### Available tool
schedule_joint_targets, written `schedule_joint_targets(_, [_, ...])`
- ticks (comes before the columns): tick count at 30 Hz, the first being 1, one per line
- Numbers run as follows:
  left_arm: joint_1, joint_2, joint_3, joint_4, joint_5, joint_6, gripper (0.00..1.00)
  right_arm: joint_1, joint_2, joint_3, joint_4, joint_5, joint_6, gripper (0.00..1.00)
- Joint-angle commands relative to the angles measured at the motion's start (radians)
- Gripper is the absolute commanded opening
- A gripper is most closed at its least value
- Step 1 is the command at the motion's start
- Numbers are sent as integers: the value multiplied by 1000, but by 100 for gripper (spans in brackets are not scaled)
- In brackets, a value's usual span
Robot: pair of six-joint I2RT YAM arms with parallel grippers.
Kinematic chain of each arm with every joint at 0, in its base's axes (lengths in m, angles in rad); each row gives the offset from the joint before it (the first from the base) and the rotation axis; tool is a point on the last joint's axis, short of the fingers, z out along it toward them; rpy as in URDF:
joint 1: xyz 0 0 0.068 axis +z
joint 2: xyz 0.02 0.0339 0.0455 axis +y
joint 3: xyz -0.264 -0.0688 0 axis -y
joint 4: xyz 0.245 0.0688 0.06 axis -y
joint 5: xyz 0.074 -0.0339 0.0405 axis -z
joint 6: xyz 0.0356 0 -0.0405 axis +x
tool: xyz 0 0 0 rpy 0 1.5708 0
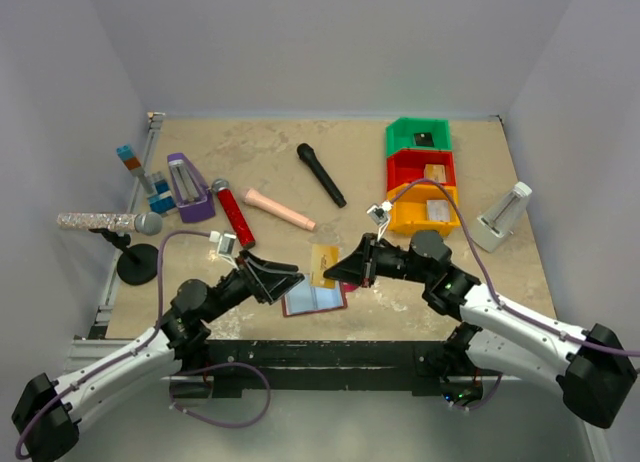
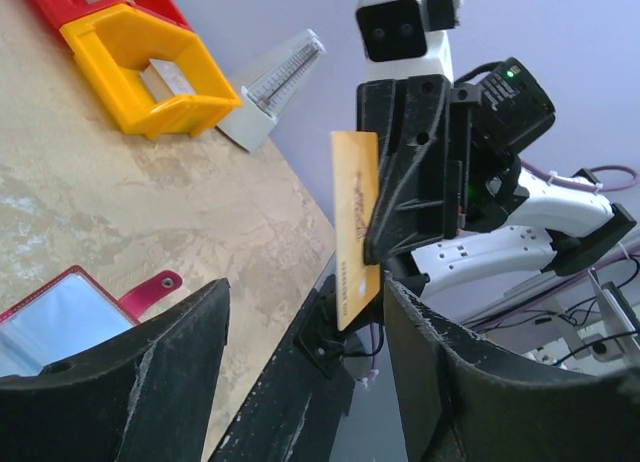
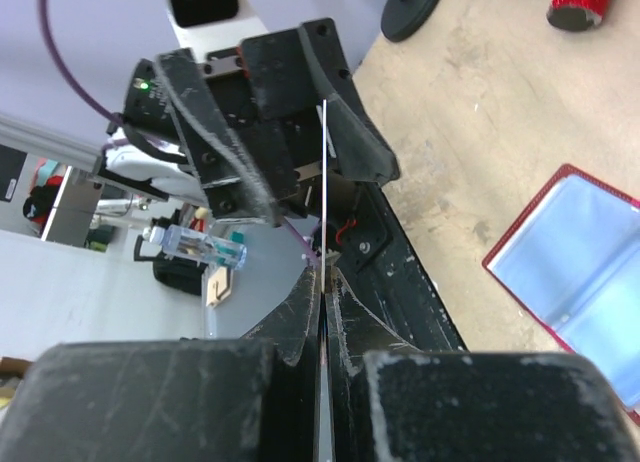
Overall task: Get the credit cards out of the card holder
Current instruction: Place the credit card at the center of the board.
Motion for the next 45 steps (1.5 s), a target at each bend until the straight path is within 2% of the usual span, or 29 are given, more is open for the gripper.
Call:
schedule_joint_targets(1, [-4, 39, 30, 163, 81, 16, 67, -1, 39, 51, 68, -67, 14, 0])
schedule_joint_targets(7, [-4, 114, 50, 241, 158, 8, 65, -1, 90, 75, 120, -122, 38, 0])
schedule_joint_targets(14, [-4, 171, 50, 296, 176, -5, 58, 1, 122, 79, 177, -142, 71, 0])
schedule_joint_targets(20, [-4, 182, 48, 319, 189, -8, 37, 2, 134, 77, 194, -144, 78, 0])
schedule_joint_targets(27, [-4, 174, 33, 347, 198, -12, 16, 1, 137, 72, 199, -145, 77, 0])
schedule_joint_targets(30, [-4, 176, 33, 350, 213, -12, 0, 1, 143, 77, 192, -162, 75, 0])
schedule_joint_targets(31, [-4, 176, 33, 353, 219, -12, 0, 1, 143, 80, 182, -171, 72, 0])
schedule_joint_targets(35, [-4, 167, 30, 352, 235, -13, 0, -1, 125, 98, 98, -208, 32, 36])
schedule_joint_targets(37, [-4, 158, 31, 344, 245, -12, 0, -6, 98, 118, -11, -219, -12, 53])
schedule_joint_targets(40, [-1, 145, 46, 307, 287, -8, 0, -36, 45, 172, -171, -243, -98, 64])
schedule_joint_targets(45, [3, 171, 112, 217, 464, -2, 0, -88, -18, 357, -591, -312, -340, 70])
